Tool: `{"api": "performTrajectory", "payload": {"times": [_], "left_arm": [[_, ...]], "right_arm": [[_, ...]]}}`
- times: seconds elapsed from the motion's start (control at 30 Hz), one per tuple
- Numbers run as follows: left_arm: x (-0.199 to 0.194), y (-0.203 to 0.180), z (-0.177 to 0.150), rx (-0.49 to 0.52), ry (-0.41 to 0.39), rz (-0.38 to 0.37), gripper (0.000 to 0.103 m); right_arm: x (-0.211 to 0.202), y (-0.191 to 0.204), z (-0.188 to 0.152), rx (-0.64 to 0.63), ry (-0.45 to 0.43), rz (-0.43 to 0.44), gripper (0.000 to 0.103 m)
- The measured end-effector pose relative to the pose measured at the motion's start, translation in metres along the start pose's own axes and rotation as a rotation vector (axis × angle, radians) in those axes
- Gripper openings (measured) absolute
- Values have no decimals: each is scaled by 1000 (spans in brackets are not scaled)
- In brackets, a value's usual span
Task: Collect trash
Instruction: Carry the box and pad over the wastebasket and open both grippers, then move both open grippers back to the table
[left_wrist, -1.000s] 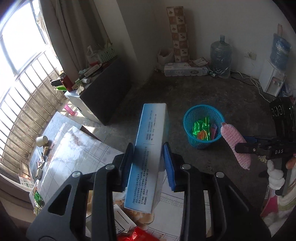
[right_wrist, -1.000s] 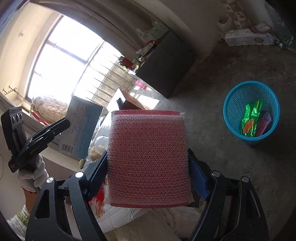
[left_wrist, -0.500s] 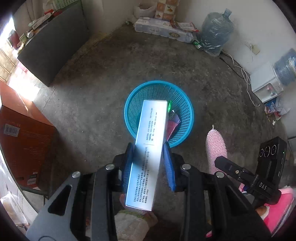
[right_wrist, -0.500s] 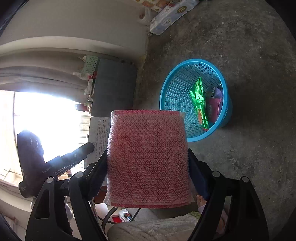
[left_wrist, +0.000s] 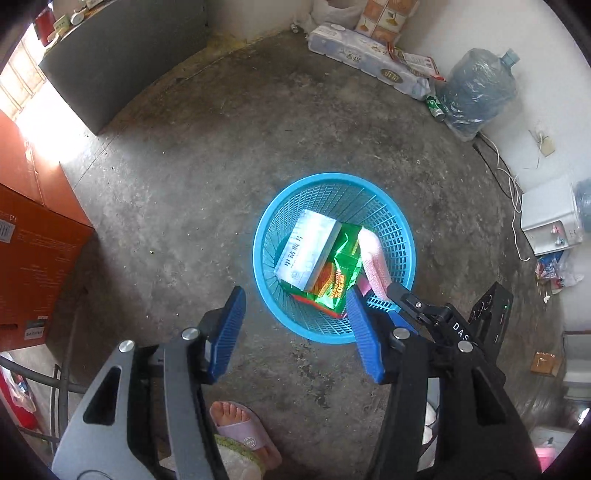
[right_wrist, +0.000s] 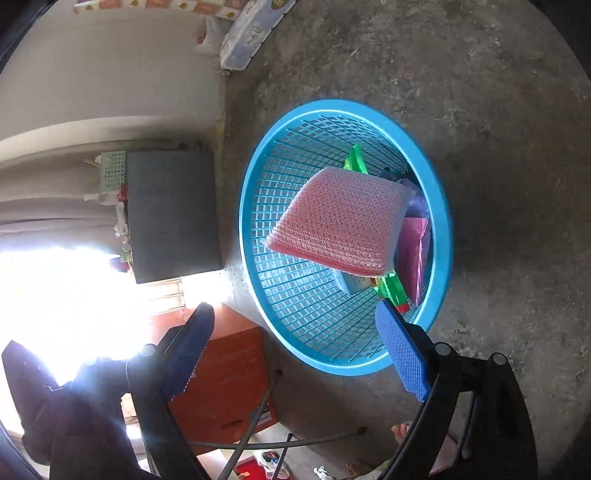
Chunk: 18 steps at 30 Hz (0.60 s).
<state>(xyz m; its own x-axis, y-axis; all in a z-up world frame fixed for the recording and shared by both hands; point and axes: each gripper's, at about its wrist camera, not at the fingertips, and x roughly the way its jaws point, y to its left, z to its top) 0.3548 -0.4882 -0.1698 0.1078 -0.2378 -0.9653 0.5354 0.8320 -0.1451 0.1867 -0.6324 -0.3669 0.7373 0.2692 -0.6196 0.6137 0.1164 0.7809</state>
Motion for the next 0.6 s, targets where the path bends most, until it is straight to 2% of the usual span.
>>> {"api": "performTrajectory", "payload": {"times": [0.13, 0.3, 0.5, 0.6], "left_arm": [[-38, 18, -14, 13, -56, -1, 53], [-107, 38, -44, 52, -131, -26, 53], [-205, 57, -116, 107, -251, -30, 54], [-250, 71, -161, 110, -342, -38, 57]], "right_arm": [[-27, -5, -16, -29, -25, 0, 86], [-76, 13, -40, -109, -69, 30, 86], [-139, 60, -85, -300, -102, 52, 86], [-162, 86, -113, -399, -96, 60, 86]]}}
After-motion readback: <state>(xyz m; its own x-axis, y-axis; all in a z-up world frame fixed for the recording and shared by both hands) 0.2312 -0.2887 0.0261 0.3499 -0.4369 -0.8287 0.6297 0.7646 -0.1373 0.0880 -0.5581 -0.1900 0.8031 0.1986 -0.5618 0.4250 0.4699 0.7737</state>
